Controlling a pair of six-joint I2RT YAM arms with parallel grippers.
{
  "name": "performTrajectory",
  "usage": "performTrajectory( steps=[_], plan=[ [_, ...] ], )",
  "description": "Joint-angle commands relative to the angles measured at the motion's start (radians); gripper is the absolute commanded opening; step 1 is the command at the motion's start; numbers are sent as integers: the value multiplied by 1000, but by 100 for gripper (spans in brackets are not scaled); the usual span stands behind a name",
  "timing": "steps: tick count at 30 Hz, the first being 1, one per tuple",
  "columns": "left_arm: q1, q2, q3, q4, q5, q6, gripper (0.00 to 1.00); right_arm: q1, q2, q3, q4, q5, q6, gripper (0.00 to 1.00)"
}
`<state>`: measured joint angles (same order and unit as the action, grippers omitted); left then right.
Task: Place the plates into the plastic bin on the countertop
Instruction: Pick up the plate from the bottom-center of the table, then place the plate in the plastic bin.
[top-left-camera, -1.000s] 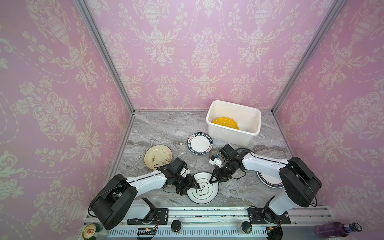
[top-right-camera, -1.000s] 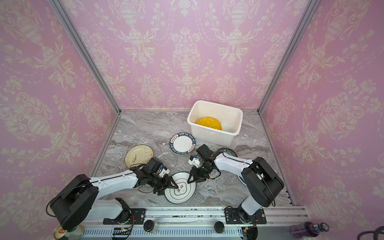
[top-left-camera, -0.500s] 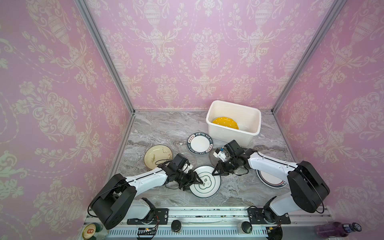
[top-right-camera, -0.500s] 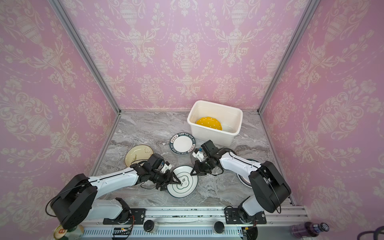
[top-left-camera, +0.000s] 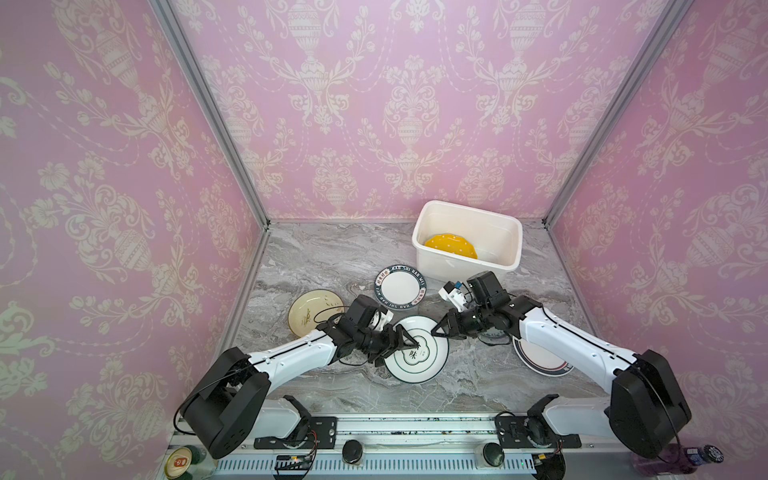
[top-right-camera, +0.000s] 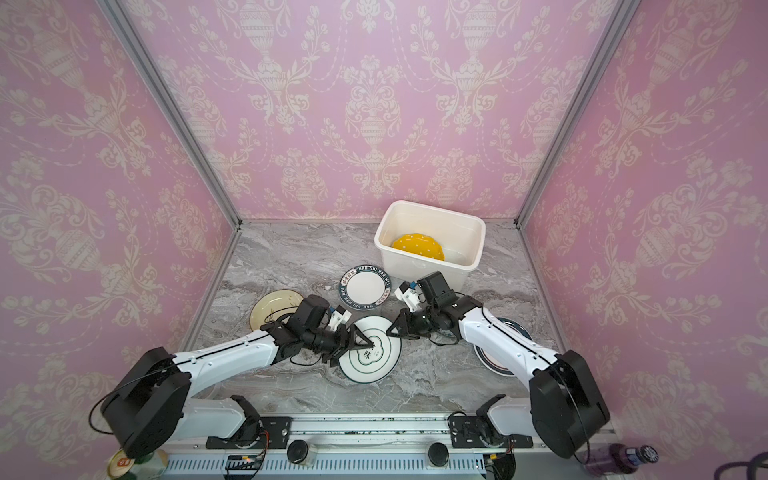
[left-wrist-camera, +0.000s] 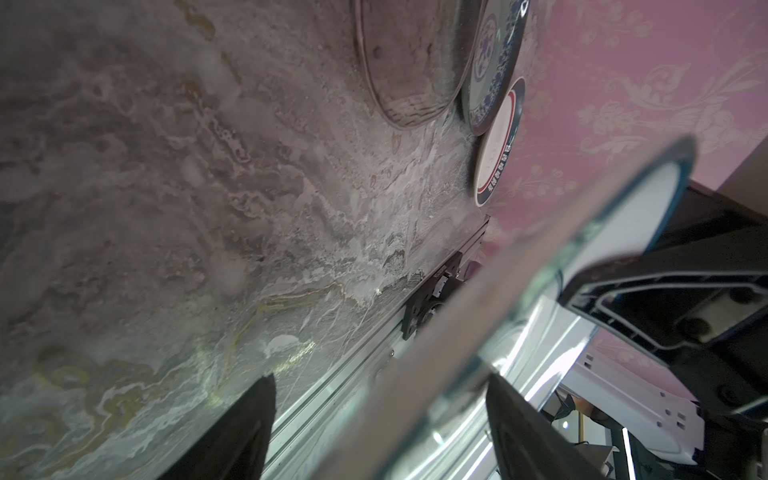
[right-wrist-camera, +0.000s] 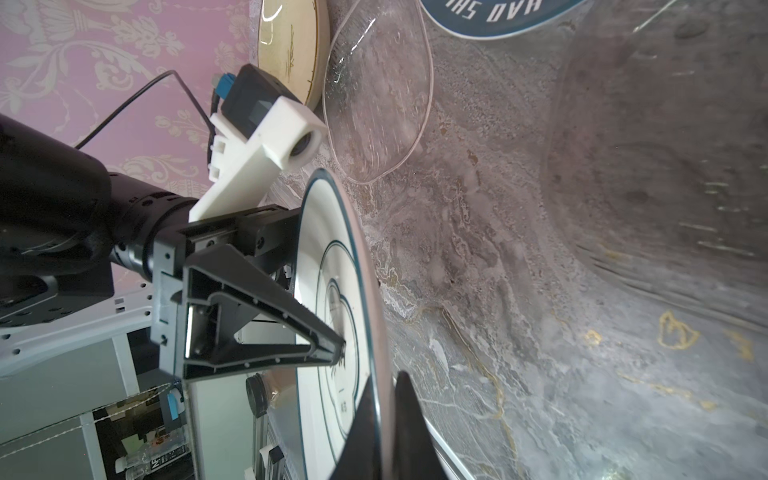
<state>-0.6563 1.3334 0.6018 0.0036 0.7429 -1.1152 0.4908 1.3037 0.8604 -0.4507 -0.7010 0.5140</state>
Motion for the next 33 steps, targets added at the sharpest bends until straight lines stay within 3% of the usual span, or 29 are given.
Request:
performTrajectory(
  steps=[1,11,18,25,33],
  plan=[
    [17,-20,24,83,-42,-38,84,-23,-51,80,-106,-14,-71,3],
    [120,-68,58,120,-73,-12,89,-124,-99,225,-232,63,-76,2],
    [213,-139,99,100,-143,42,92,-214,-87,385,-254,98,-6,3],
    [263,-103,203,130,-194,56,93,-271,-35,518,-138,155,123,3],
    [304,-31,348,174,-284,175,94,-312,127,655,-5,274,125,2]
  ],
)
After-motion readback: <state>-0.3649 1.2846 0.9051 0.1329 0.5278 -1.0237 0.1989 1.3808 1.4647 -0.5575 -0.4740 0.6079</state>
